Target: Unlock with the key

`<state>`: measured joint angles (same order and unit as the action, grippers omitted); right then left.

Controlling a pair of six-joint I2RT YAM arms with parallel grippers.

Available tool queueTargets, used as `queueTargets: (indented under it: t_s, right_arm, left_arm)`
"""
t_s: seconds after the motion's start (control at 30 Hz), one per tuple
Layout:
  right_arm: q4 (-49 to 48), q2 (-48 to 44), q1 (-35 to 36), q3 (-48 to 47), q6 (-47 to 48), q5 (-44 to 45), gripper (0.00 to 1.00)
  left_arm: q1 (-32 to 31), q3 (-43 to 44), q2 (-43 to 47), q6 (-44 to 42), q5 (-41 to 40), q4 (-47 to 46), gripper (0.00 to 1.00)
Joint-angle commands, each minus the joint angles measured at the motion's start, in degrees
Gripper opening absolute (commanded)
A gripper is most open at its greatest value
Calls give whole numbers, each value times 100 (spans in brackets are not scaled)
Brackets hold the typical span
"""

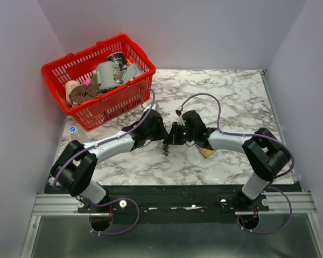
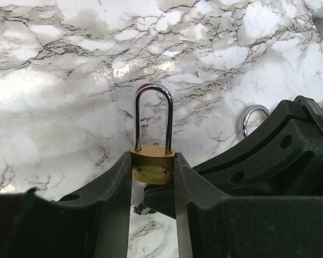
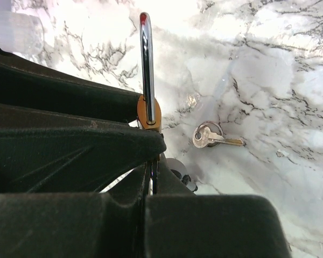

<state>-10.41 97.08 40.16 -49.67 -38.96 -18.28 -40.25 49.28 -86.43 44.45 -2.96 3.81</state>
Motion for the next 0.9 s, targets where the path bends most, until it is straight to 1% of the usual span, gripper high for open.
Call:
queueTargets:
  t_s: [0.0,0.17,0.27,0.4,0.53,0.7,0.87]
  right_arm:
    - [-1918,-339,-105,54,-68,589,1]
    - [-2429,-400,-114,203,2,624,1]
    - [-2509,-444,-123,203,64,458,1]
    - [-2711,-663,-149,431,55,308,1]
    - [-2633,-936,-245,502,178,-87,1]
    - [-2212,-1383,-290,502,415,-272,1]
    - [-2105,-1613,-386,520,424,-615,1]
  left_arm:
    - [-141,-138,39,55,516,506,0]
    - [-141,-190,83,99,674,436,0]
    - [-150,-269,170,117,919,261,0]
    - [-141,-340,442,12,1060,-28,0]
    - [-141,-454,715,-93,1254,-355,0]
    - [-97,-533,1031,-164,1368,-741,0]
    - [-44,-586,1155,-164,1711,-1023,0]
